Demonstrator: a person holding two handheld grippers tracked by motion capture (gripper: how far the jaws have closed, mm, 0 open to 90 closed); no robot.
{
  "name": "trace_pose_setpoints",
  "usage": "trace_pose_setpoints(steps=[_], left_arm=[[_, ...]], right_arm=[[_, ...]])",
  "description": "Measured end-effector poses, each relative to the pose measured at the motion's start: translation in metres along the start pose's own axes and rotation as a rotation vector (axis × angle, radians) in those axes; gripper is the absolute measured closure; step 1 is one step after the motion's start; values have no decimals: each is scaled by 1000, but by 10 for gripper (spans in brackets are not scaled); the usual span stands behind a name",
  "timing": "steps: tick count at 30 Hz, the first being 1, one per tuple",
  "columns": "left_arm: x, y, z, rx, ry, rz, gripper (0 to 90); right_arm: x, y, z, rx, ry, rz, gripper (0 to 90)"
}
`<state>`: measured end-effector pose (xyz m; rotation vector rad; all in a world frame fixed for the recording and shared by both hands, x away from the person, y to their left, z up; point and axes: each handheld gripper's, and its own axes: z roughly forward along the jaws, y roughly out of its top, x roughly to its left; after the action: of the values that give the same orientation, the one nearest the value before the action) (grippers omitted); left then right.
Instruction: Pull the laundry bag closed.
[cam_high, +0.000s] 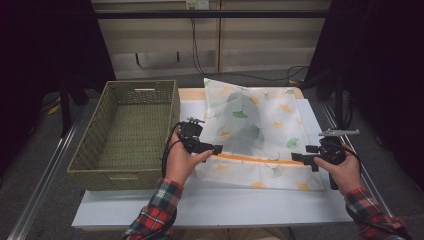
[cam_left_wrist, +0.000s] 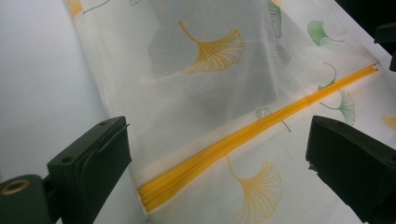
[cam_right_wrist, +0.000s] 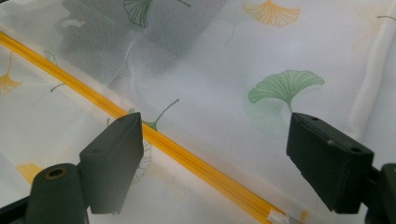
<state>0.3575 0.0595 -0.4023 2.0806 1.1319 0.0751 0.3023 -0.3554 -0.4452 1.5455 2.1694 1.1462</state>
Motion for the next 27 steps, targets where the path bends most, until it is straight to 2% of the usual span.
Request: trace_pose_setpoints(steps=[10,16,24,27], left_arm=[[-4,1,0,-7,-32,-11,55],[-9,-1,2,-1,-40,2,51],[-19,-1,7,-1,-87,15,46],[-21,-2,10,9,-91,22,46]], right_arm=[[3,1,-1,3,31,-13,163],[9,2,1,9,48,-28,153],[20,5,3,10,65,-44,153],[24,4,7,20,71,-51,152]])
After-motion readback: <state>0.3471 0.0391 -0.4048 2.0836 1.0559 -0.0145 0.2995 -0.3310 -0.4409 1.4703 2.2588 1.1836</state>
